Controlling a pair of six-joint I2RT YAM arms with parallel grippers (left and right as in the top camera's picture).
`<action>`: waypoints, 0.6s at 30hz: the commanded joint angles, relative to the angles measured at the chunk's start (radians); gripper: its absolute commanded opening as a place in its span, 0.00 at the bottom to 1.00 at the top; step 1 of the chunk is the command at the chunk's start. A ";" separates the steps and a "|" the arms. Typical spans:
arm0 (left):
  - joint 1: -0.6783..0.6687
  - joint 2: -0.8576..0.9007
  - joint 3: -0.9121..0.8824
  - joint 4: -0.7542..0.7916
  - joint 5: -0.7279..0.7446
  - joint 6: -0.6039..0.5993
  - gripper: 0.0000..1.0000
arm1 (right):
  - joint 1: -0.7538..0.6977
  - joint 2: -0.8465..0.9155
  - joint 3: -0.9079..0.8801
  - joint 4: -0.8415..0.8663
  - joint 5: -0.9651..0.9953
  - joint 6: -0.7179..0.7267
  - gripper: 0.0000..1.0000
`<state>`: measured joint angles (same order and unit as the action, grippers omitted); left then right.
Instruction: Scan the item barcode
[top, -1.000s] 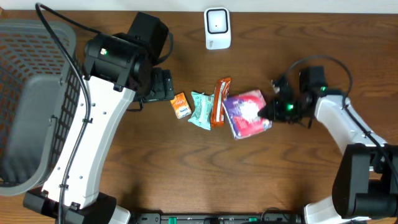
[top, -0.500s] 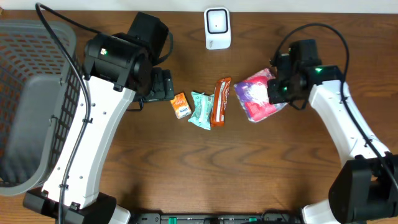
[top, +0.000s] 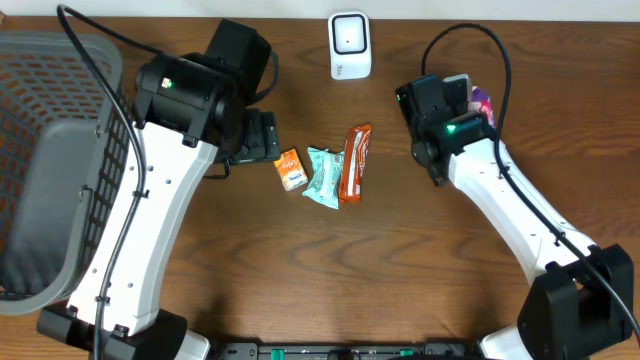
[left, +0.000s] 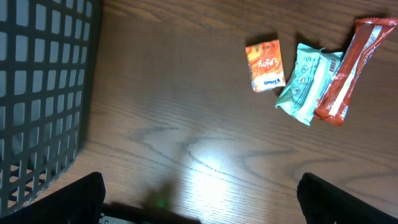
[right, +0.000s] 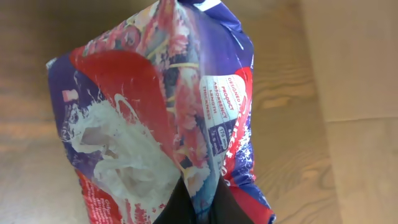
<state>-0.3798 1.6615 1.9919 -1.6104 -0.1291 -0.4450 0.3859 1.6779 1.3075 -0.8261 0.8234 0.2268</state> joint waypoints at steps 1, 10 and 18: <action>0.003 0.000 0.008 -0.050 -0.002 -0.004 0.98 | 0.002 0.010 -0.055 0.015 0.110 0.050 0.01; 0.003 0.000 0.008 -0.050 -0.002 -0.004 0.98 | 0.058 0.029 -0.141 0.090 -0.185 0.049 0.06; 0.003 0.000 0.008 -0.050 -0.002 -0.004 0.98 | 0.177 0.029 -0.141 0.146 -0.365 0.046 0.52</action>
<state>-0.3798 1.6615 1.9923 -1.6108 -0.1291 -0.4450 0.5274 1.7084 1.1622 -0.6930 0.5568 0.2596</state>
